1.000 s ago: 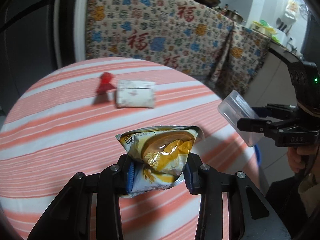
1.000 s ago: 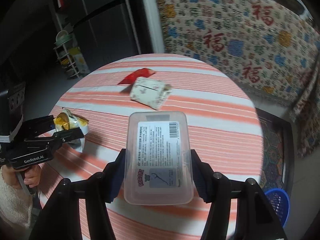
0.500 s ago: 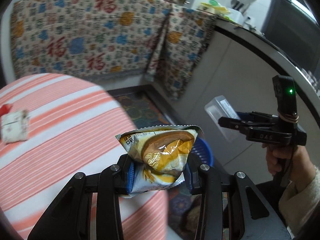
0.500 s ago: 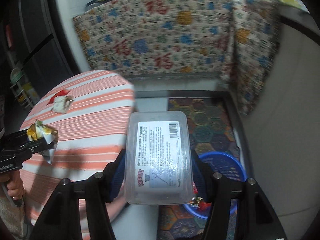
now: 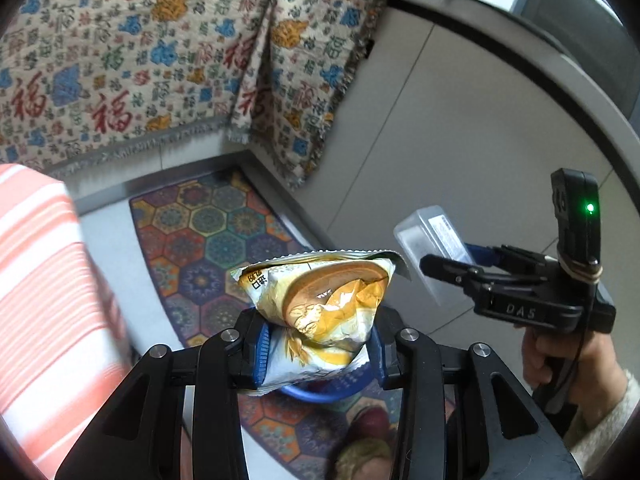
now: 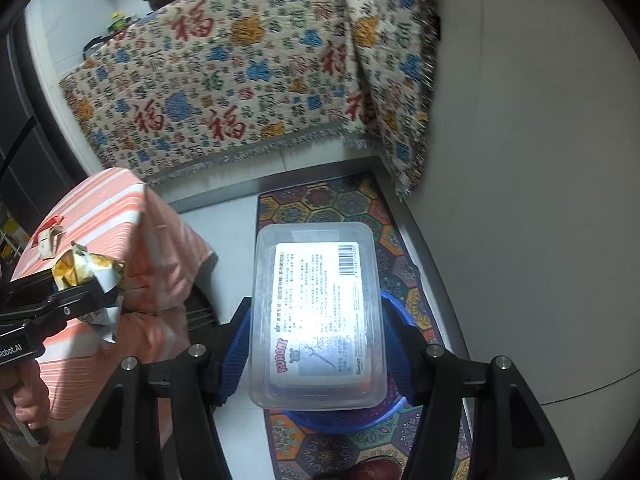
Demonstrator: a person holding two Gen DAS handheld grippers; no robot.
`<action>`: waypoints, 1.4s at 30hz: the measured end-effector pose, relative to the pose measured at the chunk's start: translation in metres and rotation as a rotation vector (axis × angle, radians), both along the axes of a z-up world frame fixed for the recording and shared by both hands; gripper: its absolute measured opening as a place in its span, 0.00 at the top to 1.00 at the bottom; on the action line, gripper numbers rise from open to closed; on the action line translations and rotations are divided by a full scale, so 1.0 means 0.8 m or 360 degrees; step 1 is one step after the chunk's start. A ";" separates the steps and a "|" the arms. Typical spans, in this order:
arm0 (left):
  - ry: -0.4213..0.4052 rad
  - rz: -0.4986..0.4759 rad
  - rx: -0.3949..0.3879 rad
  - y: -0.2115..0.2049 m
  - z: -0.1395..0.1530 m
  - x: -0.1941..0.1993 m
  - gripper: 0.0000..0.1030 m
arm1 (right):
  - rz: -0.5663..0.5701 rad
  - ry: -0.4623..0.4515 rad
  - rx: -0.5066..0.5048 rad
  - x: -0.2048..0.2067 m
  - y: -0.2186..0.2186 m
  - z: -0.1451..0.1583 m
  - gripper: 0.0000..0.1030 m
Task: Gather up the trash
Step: 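Carry the chip bag and clear box over the blue wastebasket and open both tools, then move both tools back over the table toward the remaining trash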
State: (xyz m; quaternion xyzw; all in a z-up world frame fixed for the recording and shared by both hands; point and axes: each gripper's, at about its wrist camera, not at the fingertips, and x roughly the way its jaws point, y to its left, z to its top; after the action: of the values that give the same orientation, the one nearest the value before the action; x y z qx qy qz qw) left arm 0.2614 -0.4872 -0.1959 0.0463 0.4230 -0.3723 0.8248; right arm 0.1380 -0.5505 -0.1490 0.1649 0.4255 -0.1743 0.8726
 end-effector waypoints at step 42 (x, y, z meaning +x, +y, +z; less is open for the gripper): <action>-0.0007 0.0118 0.0026 0.035 -0.006 0.001 0.13 | -0.0048 -0.0024 -0.0061 0.004 -0.036 -0.049 0.25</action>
State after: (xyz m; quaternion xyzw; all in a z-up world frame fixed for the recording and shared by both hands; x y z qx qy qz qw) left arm 0.2623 -0.4594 -0.2009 0.0380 0.4255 -0.3379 0.8386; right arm 0.1410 -0.5796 -0.1879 0.1557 0.4131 -0.1943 0.8760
